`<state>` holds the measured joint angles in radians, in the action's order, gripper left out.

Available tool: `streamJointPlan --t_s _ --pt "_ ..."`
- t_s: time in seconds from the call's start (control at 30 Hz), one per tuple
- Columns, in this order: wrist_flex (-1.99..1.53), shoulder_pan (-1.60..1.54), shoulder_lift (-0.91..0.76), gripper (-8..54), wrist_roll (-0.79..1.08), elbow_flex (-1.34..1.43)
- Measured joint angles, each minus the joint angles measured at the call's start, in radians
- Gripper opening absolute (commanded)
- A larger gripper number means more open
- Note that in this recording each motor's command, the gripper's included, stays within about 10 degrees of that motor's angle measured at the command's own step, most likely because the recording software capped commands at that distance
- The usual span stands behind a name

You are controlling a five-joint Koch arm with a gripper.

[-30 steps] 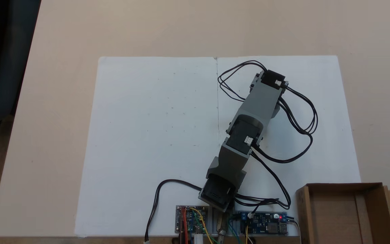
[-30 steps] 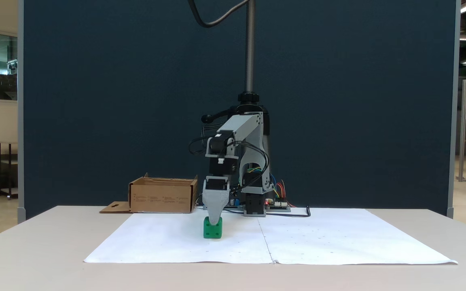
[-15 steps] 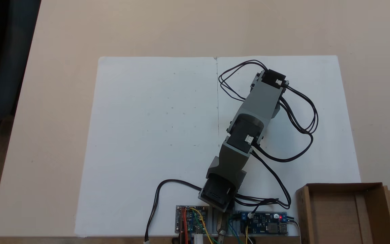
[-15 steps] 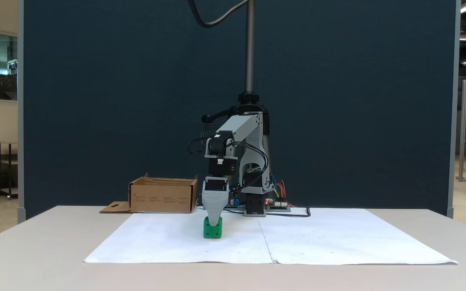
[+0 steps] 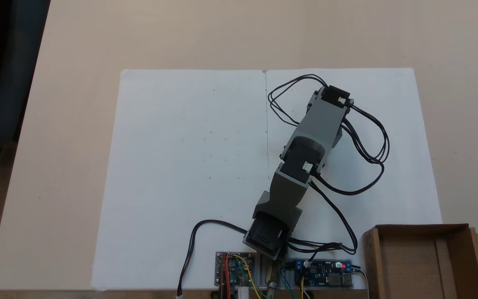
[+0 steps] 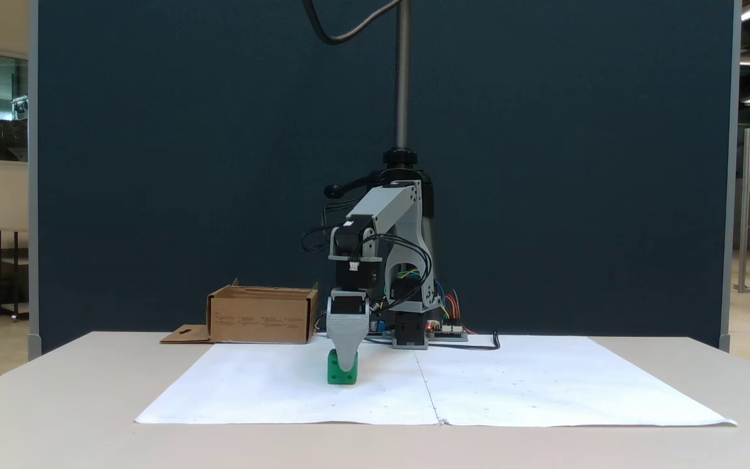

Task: Grasp a green dice and put it in the bin.

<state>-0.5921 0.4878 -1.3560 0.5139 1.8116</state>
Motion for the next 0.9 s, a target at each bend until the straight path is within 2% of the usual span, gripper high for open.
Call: streamJointPlan --t_s 0.67,0.77,0.9 --pt "0.012 0.005 0.094 42.1 0.0 -0.089" --pt "0.012 0.014 0.094 39.0 0.0 -0.089" --pt "0.012 0.021 0.094 26.3 0.0 -0.089"
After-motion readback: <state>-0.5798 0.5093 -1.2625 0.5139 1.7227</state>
